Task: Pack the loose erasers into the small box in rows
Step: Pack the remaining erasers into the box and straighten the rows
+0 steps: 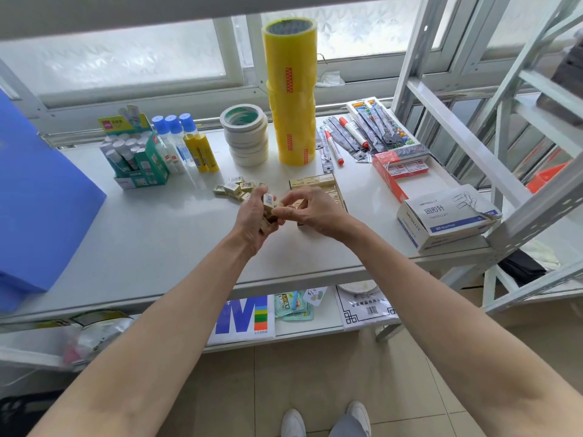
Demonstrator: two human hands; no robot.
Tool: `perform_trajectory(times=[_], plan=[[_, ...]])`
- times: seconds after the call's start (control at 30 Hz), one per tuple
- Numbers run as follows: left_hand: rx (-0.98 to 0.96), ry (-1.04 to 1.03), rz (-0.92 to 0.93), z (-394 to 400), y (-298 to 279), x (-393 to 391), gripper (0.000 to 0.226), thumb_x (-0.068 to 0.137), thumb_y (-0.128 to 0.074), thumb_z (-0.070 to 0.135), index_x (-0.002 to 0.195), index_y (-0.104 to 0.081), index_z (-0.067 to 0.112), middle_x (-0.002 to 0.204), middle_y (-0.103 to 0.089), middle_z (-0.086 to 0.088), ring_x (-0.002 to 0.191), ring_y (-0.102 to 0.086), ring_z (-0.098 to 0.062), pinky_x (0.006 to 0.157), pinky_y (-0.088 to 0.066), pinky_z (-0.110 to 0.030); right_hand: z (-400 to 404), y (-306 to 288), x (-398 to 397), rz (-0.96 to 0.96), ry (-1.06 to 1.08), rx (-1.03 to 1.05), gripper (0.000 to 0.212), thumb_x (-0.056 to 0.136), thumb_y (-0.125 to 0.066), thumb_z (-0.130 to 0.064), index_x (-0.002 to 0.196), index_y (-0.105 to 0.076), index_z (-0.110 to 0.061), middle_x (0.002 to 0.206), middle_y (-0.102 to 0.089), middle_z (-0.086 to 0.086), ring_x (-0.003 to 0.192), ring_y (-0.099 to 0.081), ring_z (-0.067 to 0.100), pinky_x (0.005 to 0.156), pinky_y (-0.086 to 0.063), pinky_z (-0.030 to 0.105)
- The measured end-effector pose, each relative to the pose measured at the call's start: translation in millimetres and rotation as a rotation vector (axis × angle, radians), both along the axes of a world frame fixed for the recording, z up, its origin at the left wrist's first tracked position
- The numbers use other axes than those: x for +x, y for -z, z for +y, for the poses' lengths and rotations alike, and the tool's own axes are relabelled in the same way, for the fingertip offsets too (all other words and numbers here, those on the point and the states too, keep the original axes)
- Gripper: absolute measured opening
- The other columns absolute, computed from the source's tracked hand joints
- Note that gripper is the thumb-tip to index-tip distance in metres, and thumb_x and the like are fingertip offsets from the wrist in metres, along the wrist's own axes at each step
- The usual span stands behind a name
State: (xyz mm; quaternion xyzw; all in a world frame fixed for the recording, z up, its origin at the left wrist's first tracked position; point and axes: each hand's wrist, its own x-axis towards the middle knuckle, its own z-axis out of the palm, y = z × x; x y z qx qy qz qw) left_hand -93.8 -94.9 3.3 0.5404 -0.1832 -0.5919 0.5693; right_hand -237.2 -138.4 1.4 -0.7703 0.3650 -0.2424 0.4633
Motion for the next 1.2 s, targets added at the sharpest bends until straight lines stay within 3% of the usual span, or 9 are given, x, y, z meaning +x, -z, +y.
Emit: perform_trajectory(times=[0.17, 0.3, 0.47, 0.6, 0.77, 0.97, 1.07, 1.2], plan=[[-0.014, -0.009, -0.019, 1, -1, 2, 0.023, 0.099, -0.045, 0.028, 0.100, -0.046, 0.005, 0.058, -0.064, -0.009, 0.040, -0.056, -0.017, 0.031, -0.030, -0.015, 4, -1, -4, -0.153, 0.043, 0.106, 0.015, 0.087, -0.070, -0.021, 0.096, -0.072, -0.009, 0.083, -0.068, -0.001, 0.067, -0.056, 0.004, 0.065, -0.048, 0.026], [0.026, -0.049, -0.019, 1, -1, 4, 0.020, 0.097, -0.049, 0.024, 0.094, -0.049, 0.005, 0.062, -0.065, -0.013, 0.040, -0.052, -0.011, 0.030, -0.029, -0.016, 5, 4, -10, -0.326, 0.111, 0.288, 0.021, 0.088, -0.068, -0.014, 0.105, -0.070, -0.004, 0.080, -0.069, 0.001, 0.071, -0.061, 0.014, 0.070, -0.053, 0.026], [-0.018, 0.026, -0.043, 4, 6, 7, 0.013, 0.091, -0.061, 0.008, 0.099, -0.051, 0.008, 0.071, -0.056, -0.010, 0.041, -0.049, -0.007, 0.031, -0.029, -0.014, 4, 6, -11, -0.393, 0.178, 0.346, 0.025, 0.089, -0.066, -0.008, 0.112, -0.061, -0.001, 0.085, -0.070, 0.008, 0.069, -0.066, 0.017, 0.067, -0.055, 0.026], [-0.036, 0.173, -0.057, 7, 3, 9, 0.013, 0.092, -0.064, 0.020, 0.087, -0.057, 0.011, 0.063, -0.055, -0.006, 0.039, -0.043, -0.007, 0.030, -0.026, -0.013, 0, 7, -13, -0.356, 0.196, 0.293, 0.013, 0.090, -0.065, -0.010, 0.103, -0.064, -0.006, 0.083, -0.071, 0.007, 0.075, -0.065, 0.020, 0.071, -0.055, 0.031], [-0.014, 0.358, -0.207, 8, 0, 8, 0.016, 0.089, -0.068, 0.024, 0.085, -0.060, 0.012, 0.065, -0.058, -0.005, 0.043, -0.042, -0.008, 0.033, -0.024, -0.014, 1, 3, -12, -0.333, 0.189, 0.206, 0.016, 0.093, -0.059, -0.006, 0.105, -0.069, -0.009, 0.087, -0.071, 0.007, 0.076, -0.061, 0.016, 0.067, -0.049, 0.022], [-0.002, 0.262, -0.232, 5, 1, 7, 0.012, 0.092, -0.066, 0.018, 0.093, -0.061, 0.007, 0.069, -0.058, -0.008, 0.041, -0.043, -0.007, 0.032, -0.025, -0.014, 1, 4, -12, -0.258, 0.216, 0.181, 0.032, 0.086, -0.069, -0.015, 0.118, -0.062, -0.010, 0.111, -0.069, 0.006, 0.100, -0.067, 0.018, 0.084, -0.055, 0.029], [-0.011, 0.211, -0.232, 4, 5, 4, 0.014, 0.092, -0.064, 0.016, 0.098, -0.062, 0.003, 0.071, -0.057, -0.009, 0.041, -0.044, -0.008, 0.031, -0.026, -0.014, 1, 9, -10, -0.068, 0.238, -0.004, 0.031, 0.079, -0.077, -0.027, 0.105, -0.064, -0.017, 0.101, -0.067, 0.002, 0.090, -0.066, 0.017, 0.078, -0.058, 0.031], [0.015, 0.208, -0.275, 2, 9, 1, 0.018, 0.089, -0.068, 0.018, 0.097, -0.063, 0.003, 0.070, -0.059, -0.010, 0.041, -0.044, -0.009, 0.032, -0.027, -0.014, -2, 11, -11, 0.004, 0.279, -0.131, 0.021, 0.081, -0.076, -0.026, 0.096, -0.068, -0.013, 0.086, -0.067, -0.001, 0.075, -0.063, 0.010, 0.072, -0.055, 0.025]])
